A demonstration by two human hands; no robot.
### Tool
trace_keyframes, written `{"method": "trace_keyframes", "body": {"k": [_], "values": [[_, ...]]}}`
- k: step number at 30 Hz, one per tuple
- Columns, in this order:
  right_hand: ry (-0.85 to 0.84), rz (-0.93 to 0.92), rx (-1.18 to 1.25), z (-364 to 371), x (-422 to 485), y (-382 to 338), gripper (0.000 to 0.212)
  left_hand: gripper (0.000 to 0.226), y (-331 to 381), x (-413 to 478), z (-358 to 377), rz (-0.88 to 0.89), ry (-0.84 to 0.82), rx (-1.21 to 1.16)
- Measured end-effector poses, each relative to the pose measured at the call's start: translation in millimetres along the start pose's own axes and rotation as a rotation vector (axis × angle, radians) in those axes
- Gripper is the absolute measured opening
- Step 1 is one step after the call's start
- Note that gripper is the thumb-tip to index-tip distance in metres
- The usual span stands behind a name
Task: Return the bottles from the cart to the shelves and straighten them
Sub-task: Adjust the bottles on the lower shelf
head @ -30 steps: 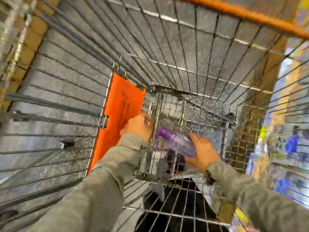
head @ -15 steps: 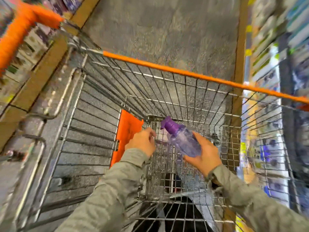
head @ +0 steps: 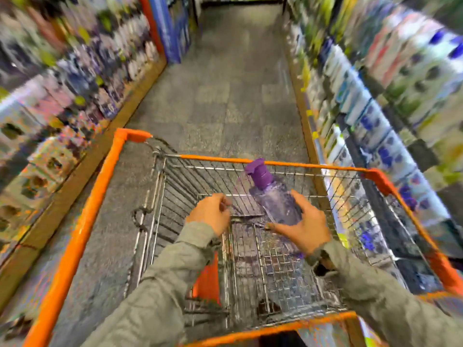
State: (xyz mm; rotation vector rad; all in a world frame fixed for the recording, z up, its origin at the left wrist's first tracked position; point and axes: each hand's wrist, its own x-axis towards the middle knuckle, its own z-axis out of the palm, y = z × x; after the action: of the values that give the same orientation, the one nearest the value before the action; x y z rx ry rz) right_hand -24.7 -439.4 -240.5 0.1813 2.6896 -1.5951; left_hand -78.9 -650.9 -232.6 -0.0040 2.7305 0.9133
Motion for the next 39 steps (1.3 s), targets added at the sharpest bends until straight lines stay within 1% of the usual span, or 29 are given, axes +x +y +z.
{"method": "trace_keyframes", "body": {"k": [2,4,11,15,17,21,23,26,27,30,31,34,36,39], "values": [[0.030,-0.018,0.022,-11.0,-18.1,-17.8,0.093,0.016,15.7,-10.4,-8.5,0.061,0.002,0.020],[0.093,-0.030,0.053,-24.8,-36.5,-31.9,0.092,0.013,36.7,-19.6,-14.7,0.125,-0.008,0.016],[0.361,-0.090,0.058,-76.5,-102.1,-60.6,0.073,0.015,122.1,-45.7,-26.0,0.391,-0.061,0.049],[0.525,-0.087,0.044,-116.4,-146.4,-63.3,0.080,0.014,167.1,-70.1,-9.5,0.526,-0.102,0.089],[0.567,-0.059,0.035,-136.7,-170.5,-63.5,0.081,0.012,190.5,-84.4,-0.7,0.596,-0.127,0.085],[0.710,-0.032,0.008,-172.9,-216.9,-64.6,0.084,0.020,239.5,-118.5,17.3,0.718,-0.181,0.082],[0.789,-0.015,-0.005,-189.4,-244.7,-67.5,0.085,0.017,262.0,-139.6,28.9,0.771,-0.209,0.091],[0.897,-0.004,0.004,-211.8,-287.9,-62.5,0.075,0.012,292.4,-172.1,50.7,0.873,-0.273,0.082],[0.942,0.009,-0.012,-223.0,-314.0,-59.0,0.076,0.014,307.3,-192.2,65.8,0.925,-0.293,0.078],[0.978,0.032,-0.053,-237.6,-346.8,-52.2,0.088,0.018,324.5,-220.4,85.5,0.979,-0.296,0.080],[1.002,0.040,-0.047,-242.8,-368.4,-49.3,0.087,0.017,330.4,-237.2,98.1,0.999,-0.308,0.081],[1.086,0.077,-0.007,-255.0,-433.2,-38.3,0.070,0.013,344.1,-296.4,128.9,1.040,-0.365,0.130],[1.120,0.090,0.011,-261.6,-476.7,-33.5,0.067,0.011,352.8,-337.4,145.2,1.072,-0.422,0.164],[1.160,0.107,0.010,-270.8,-538.9,-25.1,0.066,0.014,367.3,-393.5,166.1,1.120,-0.477,0.185]]}}
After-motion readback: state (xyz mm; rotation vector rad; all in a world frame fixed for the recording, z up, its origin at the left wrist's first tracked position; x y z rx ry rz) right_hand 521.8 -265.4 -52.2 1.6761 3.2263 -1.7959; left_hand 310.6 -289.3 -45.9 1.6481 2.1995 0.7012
